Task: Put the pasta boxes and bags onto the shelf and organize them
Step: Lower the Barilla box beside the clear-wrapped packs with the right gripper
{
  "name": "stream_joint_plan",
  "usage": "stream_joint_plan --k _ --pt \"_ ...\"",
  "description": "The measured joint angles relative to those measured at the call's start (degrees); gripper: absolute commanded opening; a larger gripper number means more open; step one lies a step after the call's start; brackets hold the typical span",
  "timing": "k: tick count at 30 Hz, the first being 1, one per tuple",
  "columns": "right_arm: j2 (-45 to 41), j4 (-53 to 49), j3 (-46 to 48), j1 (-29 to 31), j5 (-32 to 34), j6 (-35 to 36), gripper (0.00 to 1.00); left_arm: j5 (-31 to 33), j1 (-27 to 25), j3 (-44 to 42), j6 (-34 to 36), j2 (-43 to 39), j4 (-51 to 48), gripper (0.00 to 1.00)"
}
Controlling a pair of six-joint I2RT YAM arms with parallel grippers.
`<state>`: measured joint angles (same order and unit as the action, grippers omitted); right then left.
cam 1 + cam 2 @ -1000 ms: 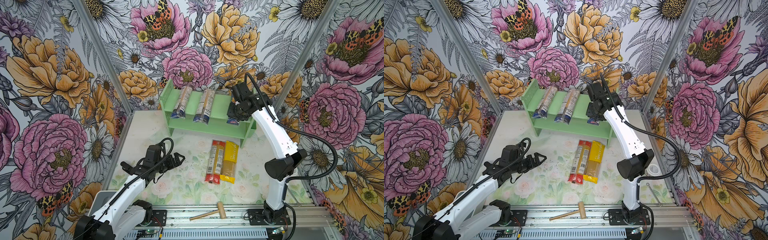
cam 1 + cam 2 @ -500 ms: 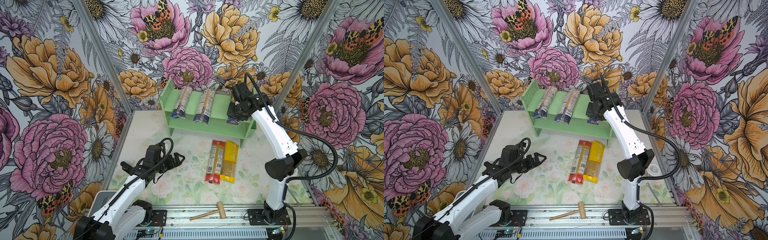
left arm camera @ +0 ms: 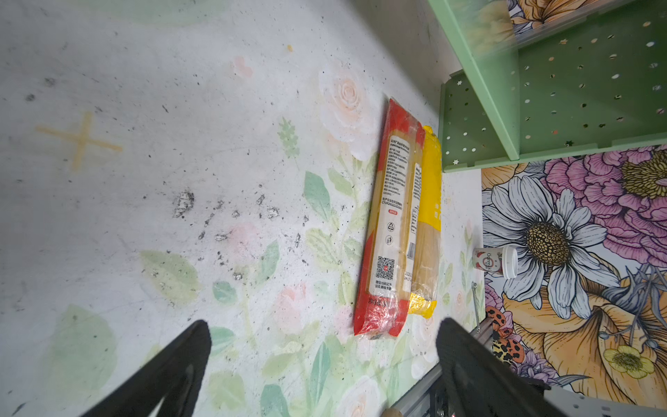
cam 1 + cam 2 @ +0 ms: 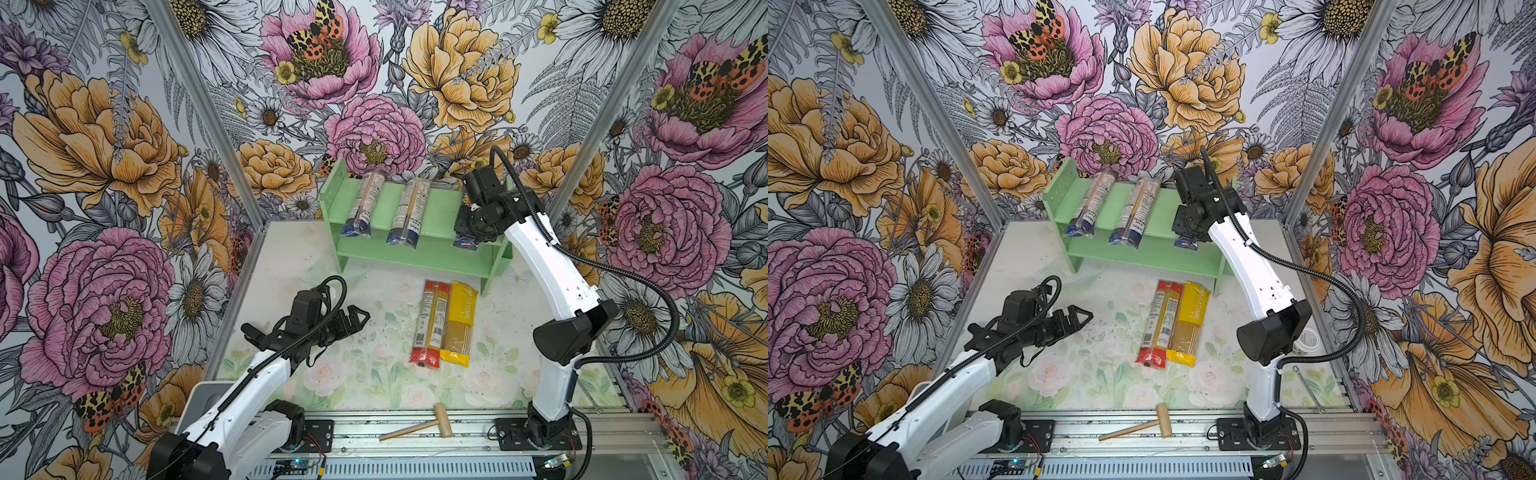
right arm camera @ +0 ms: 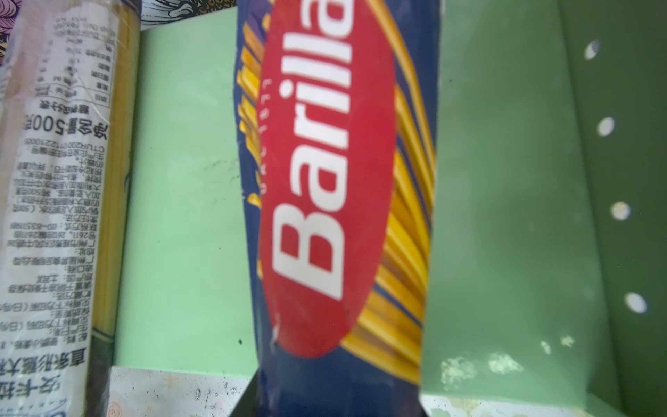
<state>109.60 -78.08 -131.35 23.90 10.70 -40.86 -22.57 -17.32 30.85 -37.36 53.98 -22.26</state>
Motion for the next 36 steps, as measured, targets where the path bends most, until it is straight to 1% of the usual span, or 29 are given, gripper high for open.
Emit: stream_joint_plan --k 25,36 --pt "-1.16 -1.03 1.09 -0.26 -0.02 0.44 0.32 0.0 0.0 0.0 -0.02 -0.63 -0.02 0.99" --pt "-1.55 -0.68 1.84 -0.26 -0.04 1.29 0.37 0.0 0.0 0.0 -0.02 -0.63 0.0 0.99"
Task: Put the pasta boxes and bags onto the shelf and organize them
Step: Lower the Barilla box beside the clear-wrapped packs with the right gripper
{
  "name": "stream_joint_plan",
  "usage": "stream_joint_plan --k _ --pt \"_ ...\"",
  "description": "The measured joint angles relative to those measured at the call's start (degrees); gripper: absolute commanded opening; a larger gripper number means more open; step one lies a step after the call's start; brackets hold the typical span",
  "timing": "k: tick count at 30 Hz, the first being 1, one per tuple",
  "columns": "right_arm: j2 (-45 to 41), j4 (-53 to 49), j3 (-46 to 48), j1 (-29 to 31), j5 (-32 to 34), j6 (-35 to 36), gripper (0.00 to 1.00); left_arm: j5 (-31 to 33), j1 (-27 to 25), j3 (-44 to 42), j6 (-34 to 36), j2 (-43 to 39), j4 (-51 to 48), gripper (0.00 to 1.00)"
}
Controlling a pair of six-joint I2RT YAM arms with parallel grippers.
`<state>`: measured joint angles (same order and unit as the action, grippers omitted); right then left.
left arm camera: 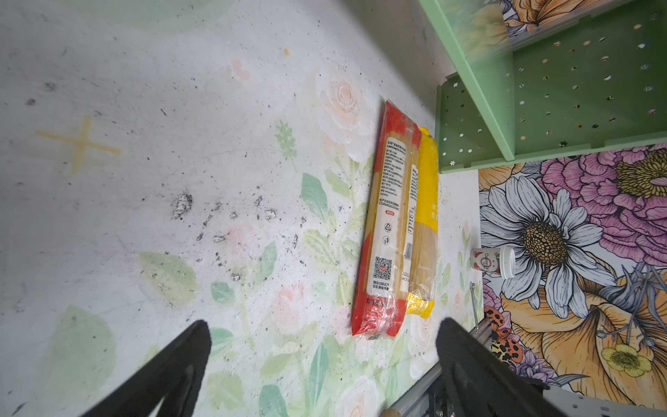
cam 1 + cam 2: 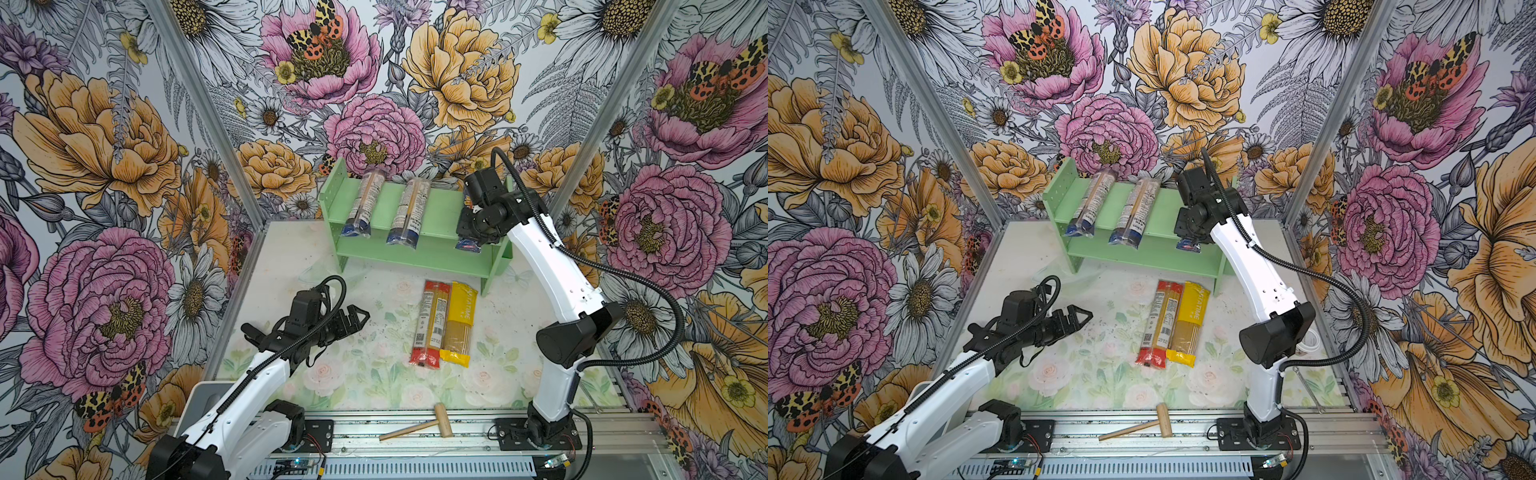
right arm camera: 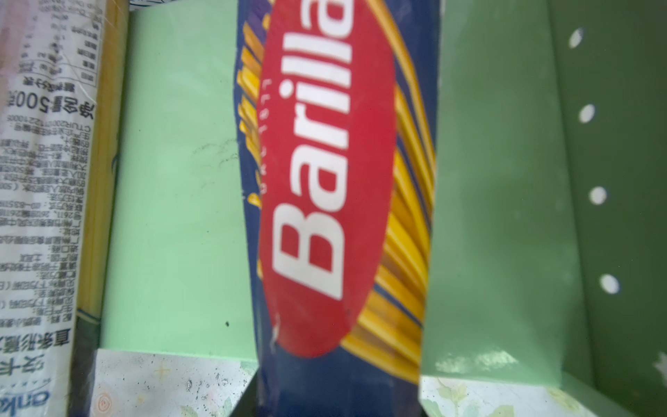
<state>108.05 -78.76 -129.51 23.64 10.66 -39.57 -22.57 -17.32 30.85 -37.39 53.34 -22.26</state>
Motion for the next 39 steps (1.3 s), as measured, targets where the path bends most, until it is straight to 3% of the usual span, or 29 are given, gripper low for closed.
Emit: stream_joint_plan --k 39 --pt "-0.7 1.77 1.92 0.0 0.04 0.76 0.48 0.0 0.0 -0.26 0.0 -0.02 -0.02 0.99"
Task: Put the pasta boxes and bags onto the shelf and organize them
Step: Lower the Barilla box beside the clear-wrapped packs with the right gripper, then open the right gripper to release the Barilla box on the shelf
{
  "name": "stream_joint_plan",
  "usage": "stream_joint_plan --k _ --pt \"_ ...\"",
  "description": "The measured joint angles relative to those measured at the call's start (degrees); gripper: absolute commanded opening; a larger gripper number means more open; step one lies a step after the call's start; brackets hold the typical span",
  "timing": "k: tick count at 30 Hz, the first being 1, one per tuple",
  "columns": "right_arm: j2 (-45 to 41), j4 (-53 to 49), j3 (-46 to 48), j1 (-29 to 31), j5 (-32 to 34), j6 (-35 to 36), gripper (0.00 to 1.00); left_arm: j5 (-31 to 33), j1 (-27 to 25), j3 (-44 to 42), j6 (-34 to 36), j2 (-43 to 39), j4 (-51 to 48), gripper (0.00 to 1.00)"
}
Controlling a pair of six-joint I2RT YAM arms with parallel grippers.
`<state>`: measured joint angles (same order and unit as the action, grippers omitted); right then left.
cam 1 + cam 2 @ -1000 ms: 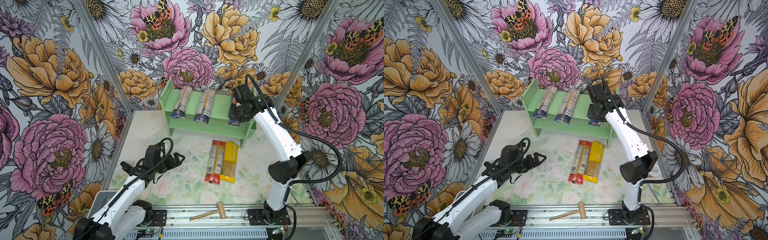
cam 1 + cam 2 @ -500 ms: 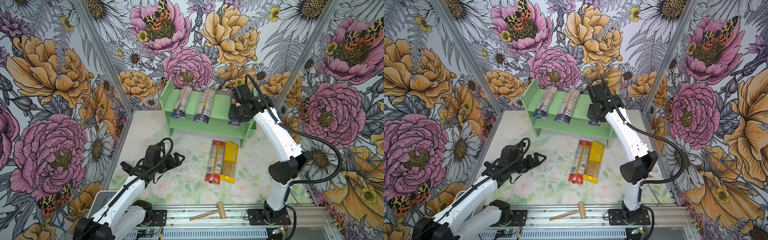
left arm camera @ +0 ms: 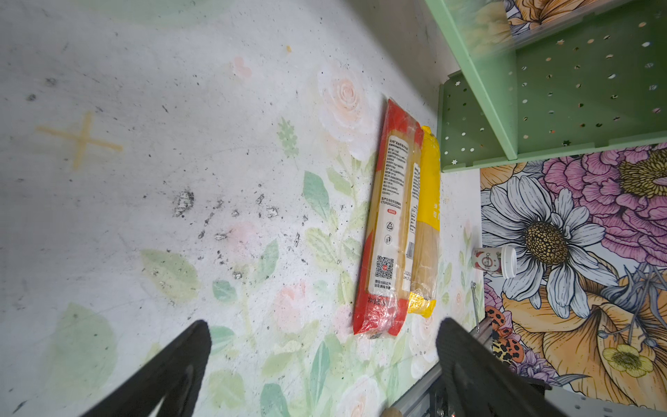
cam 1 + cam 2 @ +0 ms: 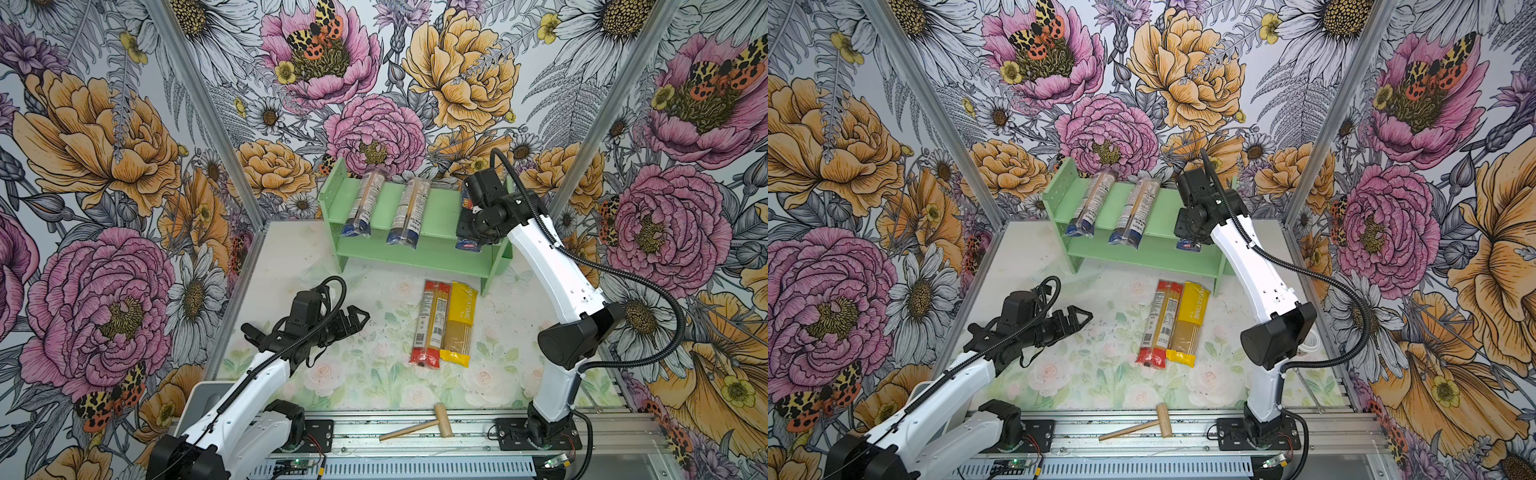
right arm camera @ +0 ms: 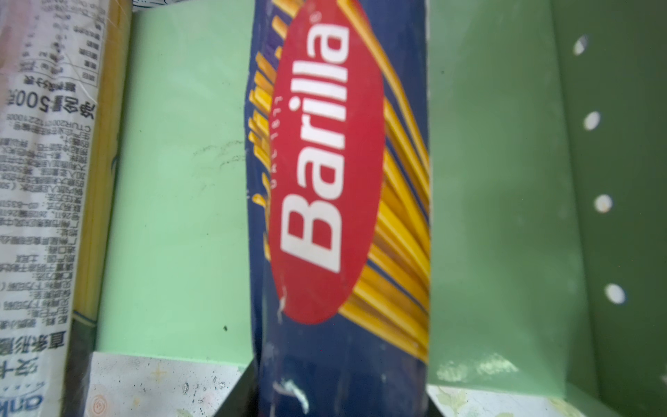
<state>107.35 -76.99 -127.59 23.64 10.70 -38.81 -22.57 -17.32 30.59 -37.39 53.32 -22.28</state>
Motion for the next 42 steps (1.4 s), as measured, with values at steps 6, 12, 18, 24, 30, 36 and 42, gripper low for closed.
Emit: stream_joint_plan --k 6,12,18,24,30,36,42 --pt "-0.02 0.11 0.31 0.0 0.0 0.42 0.52 0.0 0.04 0.0 0.0 -0.31 0.0 0.99" --pt "-0.02 0.11 0.37 0.0 0.0 0.74 0.56 0.0 0.33 0.0 0.0 -0.37 -0.02 0.99" --pt "-0.02 0.11 0.37 0.0 0.0 1.2 0.62 0.0 0.33 0.0 0.0 -0.37 -0.02 0.99" --pt "-0.02 0.11 0.37 0.0 0.0 1.42 0.65 0.0 0.33 0.0 0.0 -0.35 -0.02 0.99" --pt "-0.04 0.09 0.37 0.0 0.02 1.88 0.68 0.0 0.33 -0.04 0.0 -0.35 -0.02 0.99" --pt "-0.04 -0.09 0.35 0.0 0.04 2.73 0.72 0.0 0.33 -0.07 0.0 -0.35 -0.04 0.99" --pt "-0.04 -1.07 -0.52 0.0 0.2 3.82 0.77 0.0 0.33 -0.07 0.0 -0.35 -0.04 0.99"
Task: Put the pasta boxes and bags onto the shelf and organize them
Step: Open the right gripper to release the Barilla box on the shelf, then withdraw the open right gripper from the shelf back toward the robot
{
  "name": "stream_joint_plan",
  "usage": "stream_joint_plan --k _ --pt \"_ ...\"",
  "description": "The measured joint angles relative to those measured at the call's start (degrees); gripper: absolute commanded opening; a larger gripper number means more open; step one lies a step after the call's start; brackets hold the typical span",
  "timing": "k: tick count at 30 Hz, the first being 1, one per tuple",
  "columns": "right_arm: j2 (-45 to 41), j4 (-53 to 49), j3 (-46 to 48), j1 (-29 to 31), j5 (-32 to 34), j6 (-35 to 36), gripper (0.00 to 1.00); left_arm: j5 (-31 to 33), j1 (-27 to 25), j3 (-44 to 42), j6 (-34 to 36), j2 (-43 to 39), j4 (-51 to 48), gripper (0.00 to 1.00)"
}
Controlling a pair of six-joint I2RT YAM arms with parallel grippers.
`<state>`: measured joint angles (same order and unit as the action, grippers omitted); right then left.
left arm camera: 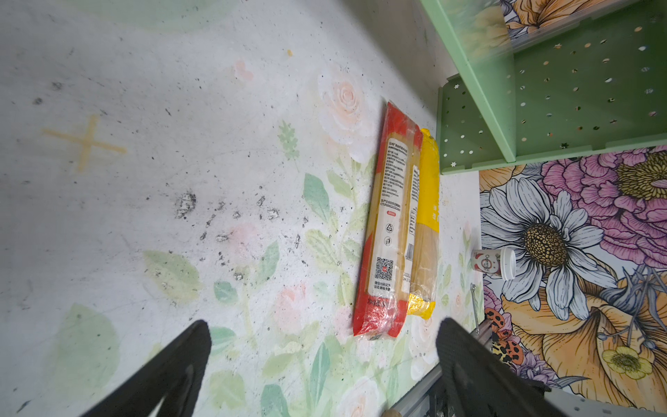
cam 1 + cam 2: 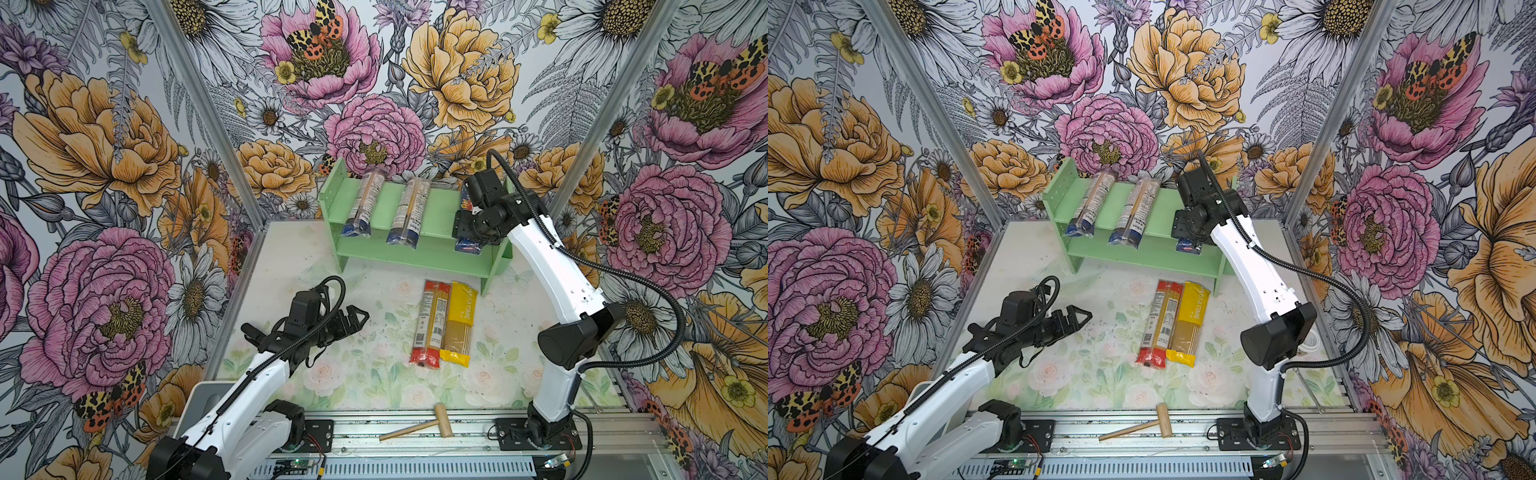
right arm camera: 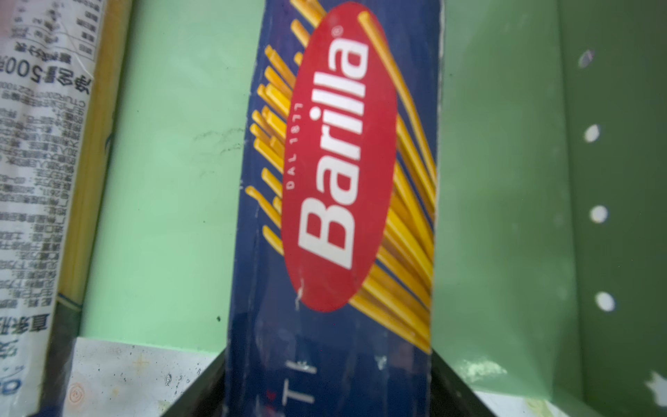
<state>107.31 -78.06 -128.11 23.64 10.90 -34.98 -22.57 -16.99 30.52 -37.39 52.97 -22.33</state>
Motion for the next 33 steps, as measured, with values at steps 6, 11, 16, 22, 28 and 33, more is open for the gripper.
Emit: stream_joint_plan --k 6,11,16,22,28,33 --pt "0.0 -1.01 -1.75 0.0 0.0 1.03 0.8 0.0 0.0 0.0 0.0 0.0 0.0 0.99" --pt "0.0 -1.53 -3.08 0.0 0.0 1.64 0.81 0.0 0.0 0.0 0.0 0.02 0.02 0.99" --pt "0.0 -2.38 -4.44 0.0 -0.15 2.03 0.81 0.0 0.0 0.0 0.02 0.42 0.02 0.99" --pt "0.0 -3.32 -5.29 0.0 -0.28 2.97 0.81 0.0 0.0 0.02 0.0 1.55 0.07 0.99" --pt "-0.61 -4.59 -5.29 0.0 -0.76 3.17 0.81 0.0 0.0 0.02 0.0 1.92 0.07 0.99" --pt "-3.26 -5.38 -5.29 0.13 -1.33 3.5 0.81 0.0 0.0 0.04 0.0 1.95 0.07 0.99"
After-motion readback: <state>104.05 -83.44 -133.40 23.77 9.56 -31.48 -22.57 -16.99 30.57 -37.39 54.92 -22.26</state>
